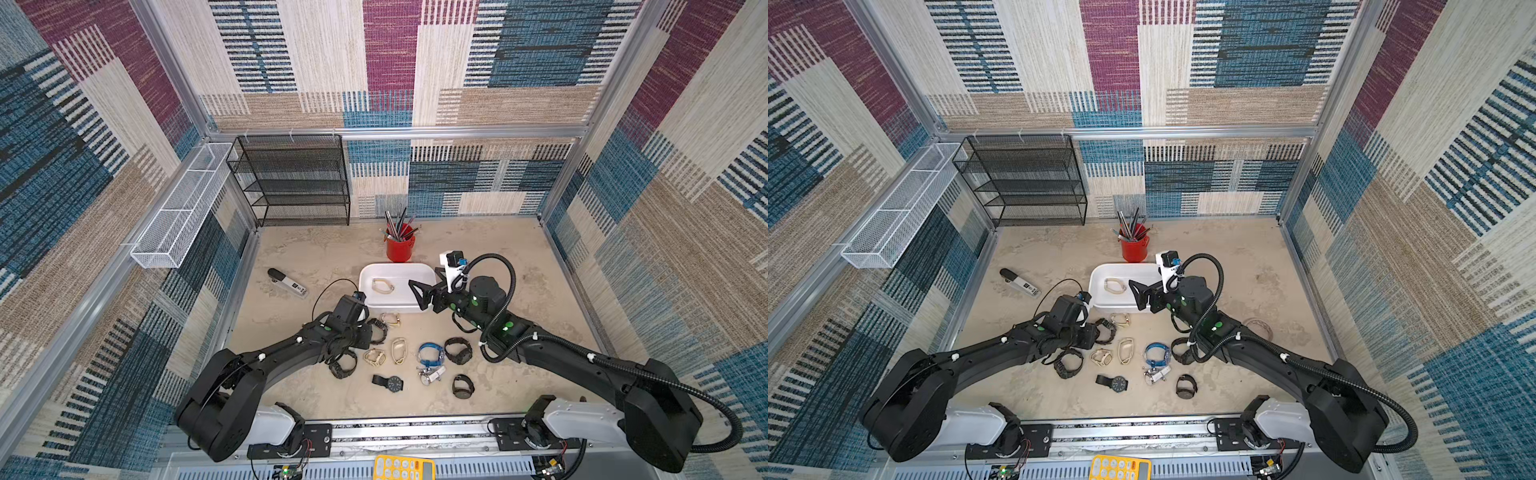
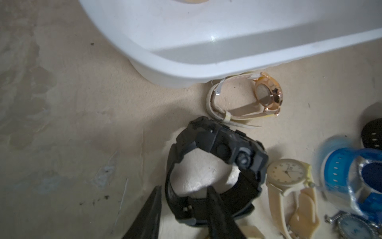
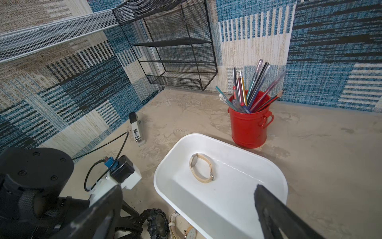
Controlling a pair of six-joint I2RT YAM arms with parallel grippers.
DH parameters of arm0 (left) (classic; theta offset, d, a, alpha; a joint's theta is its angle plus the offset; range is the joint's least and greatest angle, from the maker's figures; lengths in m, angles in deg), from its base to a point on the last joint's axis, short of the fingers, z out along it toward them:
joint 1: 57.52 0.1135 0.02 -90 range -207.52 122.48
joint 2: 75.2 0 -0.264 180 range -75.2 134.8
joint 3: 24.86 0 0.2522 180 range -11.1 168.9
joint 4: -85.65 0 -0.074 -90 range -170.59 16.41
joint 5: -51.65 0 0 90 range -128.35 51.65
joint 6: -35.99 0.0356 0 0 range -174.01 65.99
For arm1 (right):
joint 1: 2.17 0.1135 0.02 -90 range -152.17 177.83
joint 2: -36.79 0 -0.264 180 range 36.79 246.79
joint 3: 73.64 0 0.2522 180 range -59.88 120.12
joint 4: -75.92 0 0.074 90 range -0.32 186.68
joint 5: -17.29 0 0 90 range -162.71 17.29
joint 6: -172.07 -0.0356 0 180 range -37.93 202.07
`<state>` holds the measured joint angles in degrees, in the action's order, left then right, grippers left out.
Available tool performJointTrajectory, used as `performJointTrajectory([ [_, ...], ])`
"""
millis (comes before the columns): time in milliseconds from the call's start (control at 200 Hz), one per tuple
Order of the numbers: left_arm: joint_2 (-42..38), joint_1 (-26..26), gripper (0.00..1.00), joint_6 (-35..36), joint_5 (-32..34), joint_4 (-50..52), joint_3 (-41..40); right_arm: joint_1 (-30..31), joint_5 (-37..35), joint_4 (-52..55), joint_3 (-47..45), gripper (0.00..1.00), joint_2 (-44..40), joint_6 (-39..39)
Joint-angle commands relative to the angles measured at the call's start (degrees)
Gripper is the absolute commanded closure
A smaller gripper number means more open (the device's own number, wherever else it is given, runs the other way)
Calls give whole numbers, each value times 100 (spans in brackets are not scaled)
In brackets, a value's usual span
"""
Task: Put the watch into the storage box
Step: Pick up the watch at the center of the board.
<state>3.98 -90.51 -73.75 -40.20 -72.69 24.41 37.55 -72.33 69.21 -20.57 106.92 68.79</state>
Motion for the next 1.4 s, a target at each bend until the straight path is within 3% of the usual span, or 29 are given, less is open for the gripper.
performJointTrajectory([
  [0,69,3,77,-19,-79,-49,53,-1,-87,-19,29,0,-17,-8],
  [195,142,4,100,15,-63,-42,53,0,-108,-37,42,0,32,9],
  [456,-139,3,100,-50,-85,60,93,0,-154,-24,56,0,1,45],
  [961,-1567,3,100,-152,29,237,372,0,-77,-37,128,0,115,27],
  [1392,-483,-27,100,-74,-219,-118,1381,0,-309,38,59,0,-82,-198],
])
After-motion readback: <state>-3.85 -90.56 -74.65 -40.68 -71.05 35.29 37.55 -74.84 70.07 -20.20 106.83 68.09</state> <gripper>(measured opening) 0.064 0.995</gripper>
